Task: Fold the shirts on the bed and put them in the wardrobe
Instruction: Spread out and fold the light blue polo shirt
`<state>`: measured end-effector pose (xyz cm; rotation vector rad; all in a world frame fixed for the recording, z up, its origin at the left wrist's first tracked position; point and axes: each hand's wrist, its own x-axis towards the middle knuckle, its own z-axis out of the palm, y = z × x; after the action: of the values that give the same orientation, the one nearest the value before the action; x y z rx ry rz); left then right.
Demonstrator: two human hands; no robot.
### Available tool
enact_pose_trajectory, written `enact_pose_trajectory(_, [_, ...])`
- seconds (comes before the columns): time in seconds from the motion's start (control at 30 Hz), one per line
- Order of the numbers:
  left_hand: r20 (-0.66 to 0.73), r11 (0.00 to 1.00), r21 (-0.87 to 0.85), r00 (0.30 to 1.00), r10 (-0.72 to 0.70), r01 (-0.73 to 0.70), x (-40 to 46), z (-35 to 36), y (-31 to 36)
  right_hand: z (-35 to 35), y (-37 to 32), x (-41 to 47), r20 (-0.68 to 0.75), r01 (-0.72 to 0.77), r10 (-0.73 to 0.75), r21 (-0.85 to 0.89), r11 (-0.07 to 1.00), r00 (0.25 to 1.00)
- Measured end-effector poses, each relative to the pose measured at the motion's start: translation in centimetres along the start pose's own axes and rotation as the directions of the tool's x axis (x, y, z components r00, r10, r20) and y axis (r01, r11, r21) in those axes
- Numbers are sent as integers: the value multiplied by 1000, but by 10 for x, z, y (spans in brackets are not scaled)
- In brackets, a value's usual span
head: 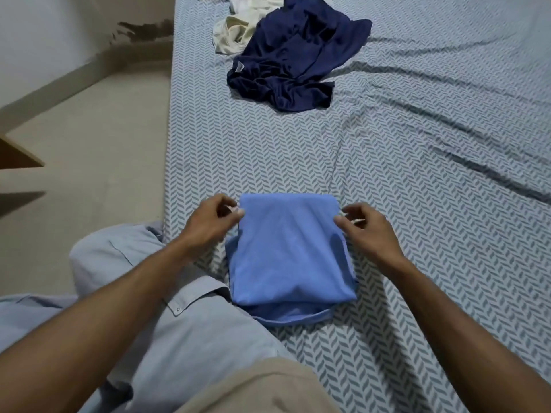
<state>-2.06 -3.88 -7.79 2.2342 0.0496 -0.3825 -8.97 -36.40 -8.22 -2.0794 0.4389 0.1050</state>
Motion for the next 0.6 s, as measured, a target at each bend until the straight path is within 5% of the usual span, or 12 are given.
enact_pose_trajectory(0.13, [109,975,-140,981,-159,173,32,10,24,15,-24,47,183,-229,218,40,973,959])
enact_pose_trajectory(0.27, [-18,930,-213,950,-311,301,54,23,27,26,-29,67,113,-365,351,151,919,930])
enact_pose_trajectory(0.43, [-72,965,109,970,-231,238,43,28,32,37,-26,51,-52,-166,158,-309,936,986])
enact_pose_trajectory(0.6, [151,915,341,947,-282,218,14,17,36,35,-29,11,125,-168,220,-337,927,967])
